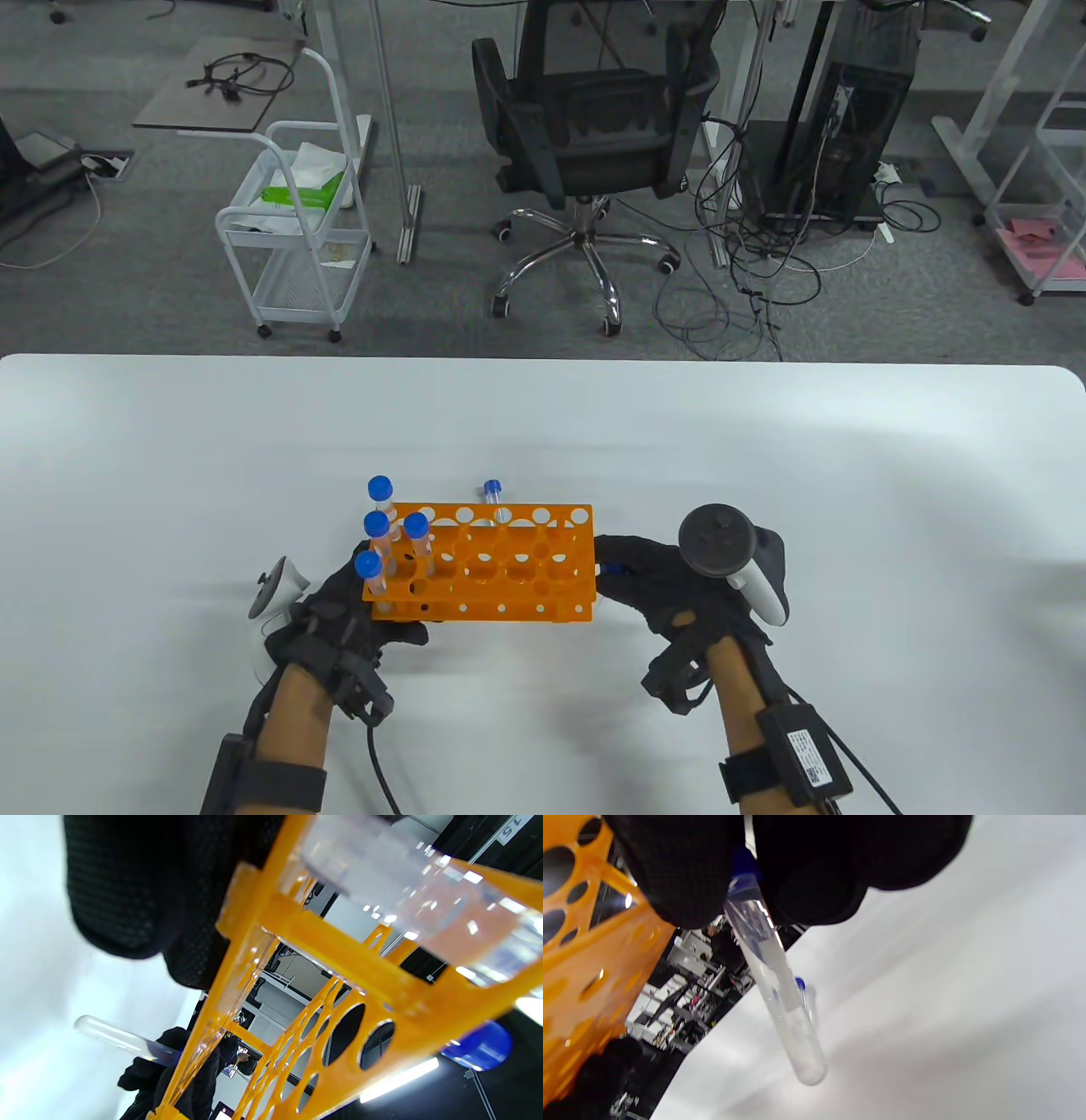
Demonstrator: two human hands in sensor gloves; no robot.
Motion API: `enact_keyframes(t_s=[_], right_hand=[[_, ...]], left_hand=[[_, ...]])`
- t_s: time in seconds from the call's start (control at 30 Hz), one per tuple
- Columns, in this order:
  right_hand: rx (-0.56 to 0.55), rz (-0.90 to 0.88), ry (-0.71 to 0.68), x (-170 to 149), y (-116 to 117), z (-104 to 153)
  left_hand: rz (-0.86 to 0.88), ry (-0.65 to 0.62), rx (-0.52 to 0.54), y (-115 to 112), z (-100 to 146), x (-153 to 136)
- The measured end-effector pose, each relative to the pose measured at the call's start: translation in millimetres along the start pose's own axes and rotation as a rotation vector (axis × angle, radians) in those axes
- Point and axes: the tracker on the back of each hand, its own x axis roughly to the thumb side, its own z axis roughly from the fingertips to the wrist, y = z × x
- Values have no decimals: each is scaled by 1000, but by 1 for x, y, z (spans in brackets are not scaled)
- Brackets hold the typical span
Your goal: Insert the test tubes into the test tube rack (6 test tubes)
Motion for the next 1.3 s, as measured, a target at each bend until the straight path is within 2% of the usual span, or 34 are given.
enact_keyframes(t_s=[0.1,0.17,0.43,0.57,0.93,1.3], right_hand=[[-67,-29,5,-2,-7,5],[-86,17,1,-3,-12,8],[-321,97,-23,4,-29,20],[-394,152,-45,12,-32,24],[-436,142,-67,22,-44,30],[-445,23,-143,46,-58,43]], left_hand=[[3,2,-8,-5,0,-2],[-8,4,-10,-7,2,-3],[-20,11,-14,-10,3,-6],[-20,13,-19,-10,4,-7],[-26,33,-11,-5,4,-12],[-49,66,-32,-5,4,-14]])
